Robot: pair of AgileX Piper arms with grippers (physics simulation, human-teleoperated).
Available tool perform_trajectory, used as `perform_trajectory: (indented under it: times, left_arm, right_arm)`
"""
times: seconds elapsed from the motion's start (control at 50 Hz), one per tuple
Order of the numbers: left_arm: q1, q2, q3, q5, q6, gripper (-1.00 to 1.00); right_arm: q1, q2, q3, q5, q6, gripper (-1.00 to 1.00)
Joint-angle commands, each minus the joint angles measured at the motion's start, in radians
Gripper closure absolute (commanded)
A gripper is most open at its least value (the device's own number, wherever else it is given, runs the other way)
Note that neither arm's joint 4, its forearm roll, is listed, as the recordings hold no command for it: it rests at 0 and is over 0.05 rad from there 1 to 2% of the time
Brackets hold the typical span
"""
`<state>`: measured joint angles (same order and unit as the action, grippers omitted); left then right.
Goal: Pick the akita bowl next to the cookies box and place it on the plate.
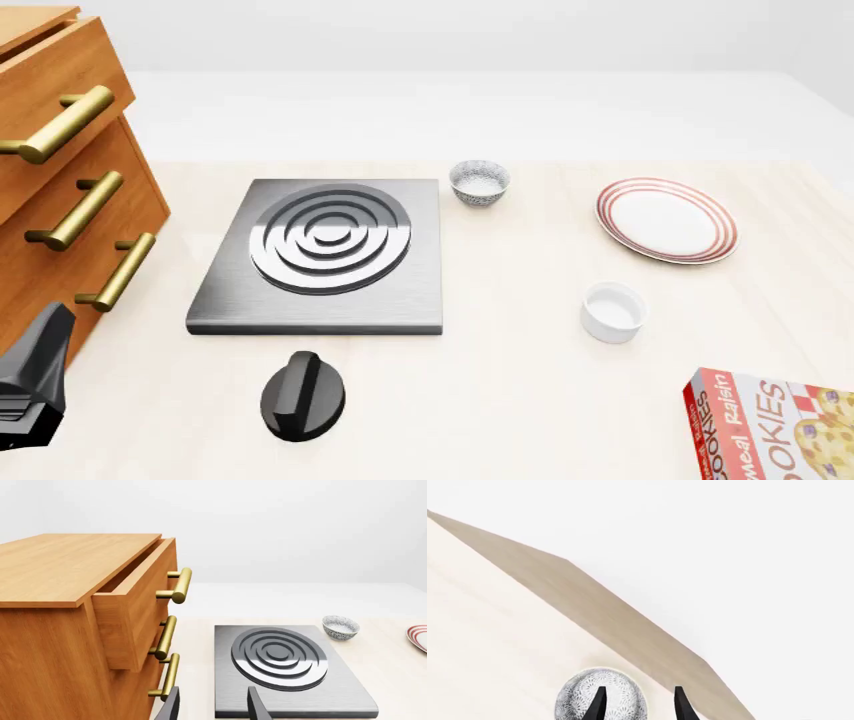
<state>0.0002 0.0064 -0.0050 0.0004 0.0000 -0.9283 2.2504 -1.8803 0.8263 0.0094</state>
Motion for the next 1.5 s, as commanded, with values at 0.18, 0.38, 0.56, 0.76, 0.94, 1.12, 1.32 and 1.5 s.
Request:
perform_trajectory:
  times: [0.18, 0.38, 0.56, 0.76, 0.94, 1.12, 1.32, 1.5]
  left_arm:
    - [0.000, 0.000, 0.000, 0.000, 0.000, -1.00]
    - [0.000, 0.000, 0.000, 0.000, 0.000, -1.00]
    - [0.000, 0.000, 0.000, 0.000, 0.000, -1.00]
    - [0.000, 0.000, 0.000, 0.000, 0.000, -1.00]
    - [0.000, 0.000, 0.000, 0.000, 0.000, -1.00]
    - [0.000, 0.000, 0.000, 0.000, 0.000, -1.00]
    - [0.000, 0.000, 0.000, 0.000, 0.000, -1.00]
    - [0.000, 0.000, 0.000, 0.000, 0.000, -1.00]
  right_arm:
    - [0.024, 0.008, 0.074, -0.087, -0.007, -1.00]
    - [0.028, 0.023, 0.082, -0.097, -0.010, -1.00]
    - [0.031, 0.032, 0.086, -0.101, -0.013, -1.00]
    - [0.034, 0.055, 0.088, -0.110, -0.012, -1.00]
    - [0.037, 0.071, 0.084, -0.111, -0.014, -1.00]
    - [0.042, 0.071, 0.088, -0.112, -0.018, 1.00]
    - [0.048, 0.072, 0.085, -0.106, -0.016, 1.00]
    - [0.046, 0.045, 0.098, -0.097, -0.011, 1.00]
